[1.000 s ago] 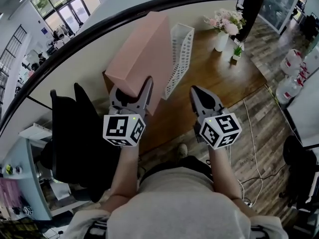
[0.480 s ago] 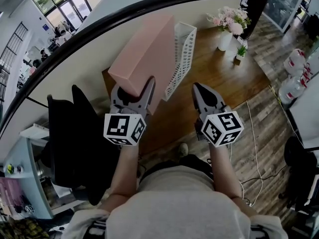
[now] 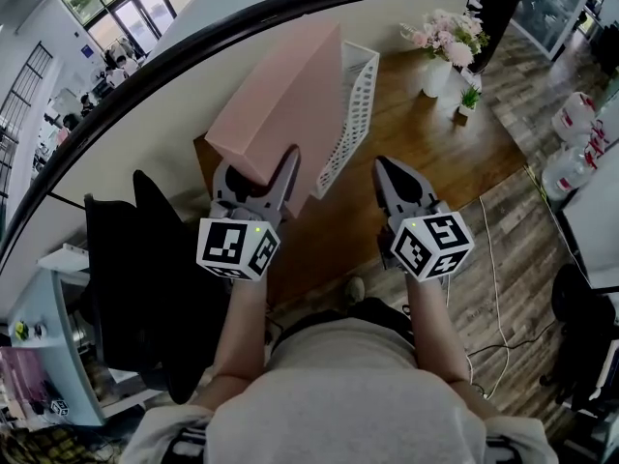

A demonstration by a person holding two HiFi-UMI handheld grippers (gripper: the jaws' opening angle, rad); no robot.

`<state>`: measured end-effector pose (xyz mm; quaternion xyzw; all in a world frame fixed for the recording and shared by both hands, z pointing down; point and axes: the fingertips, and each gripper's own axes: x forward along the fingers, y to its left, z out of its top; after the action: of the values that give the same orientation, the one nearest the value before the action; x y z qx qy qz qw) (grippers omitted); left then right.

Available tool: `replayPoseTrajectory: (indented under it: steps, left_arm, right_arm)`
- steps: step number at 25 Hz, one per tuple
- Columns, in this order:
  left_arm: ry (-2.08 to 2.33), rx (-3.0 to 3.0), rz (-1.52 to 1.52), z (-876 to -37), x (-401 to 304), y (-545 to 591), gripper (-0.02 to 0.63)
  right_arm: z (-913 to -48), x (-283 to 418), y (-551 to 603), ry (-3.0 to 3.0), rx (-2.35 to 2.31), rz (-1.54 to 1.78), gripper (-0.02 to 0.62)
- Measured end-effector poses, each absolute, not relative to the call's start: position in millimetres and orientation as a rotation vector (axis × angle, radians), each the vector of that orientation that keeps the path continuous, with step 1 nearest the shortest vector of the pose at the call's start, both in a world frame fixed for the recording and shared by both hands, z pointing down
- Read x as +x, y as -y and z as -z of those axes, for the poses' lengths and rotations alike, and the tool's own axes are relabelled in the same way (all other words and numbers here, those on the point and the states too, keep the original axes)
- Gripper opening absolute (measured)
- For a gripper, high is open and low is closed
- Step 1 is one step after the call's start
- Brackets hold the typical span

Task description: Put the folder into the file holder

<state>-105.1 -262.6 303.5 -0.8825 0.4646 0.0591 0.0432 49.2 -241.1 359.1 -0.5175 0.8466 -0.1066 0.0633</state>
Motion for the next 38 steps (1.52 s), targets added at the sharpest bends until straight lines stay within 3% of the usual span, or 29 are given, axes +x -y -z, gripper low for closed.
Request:
replayPoseTrajectory:
  steps: [38]
  left_arm:
    - [-1.347, -2.704, -0.233, -297, -64, 320, 0.295]
  right_arm:
    - [-365, 95, 290, -2.555, -1.48, 0.378, 0.009]
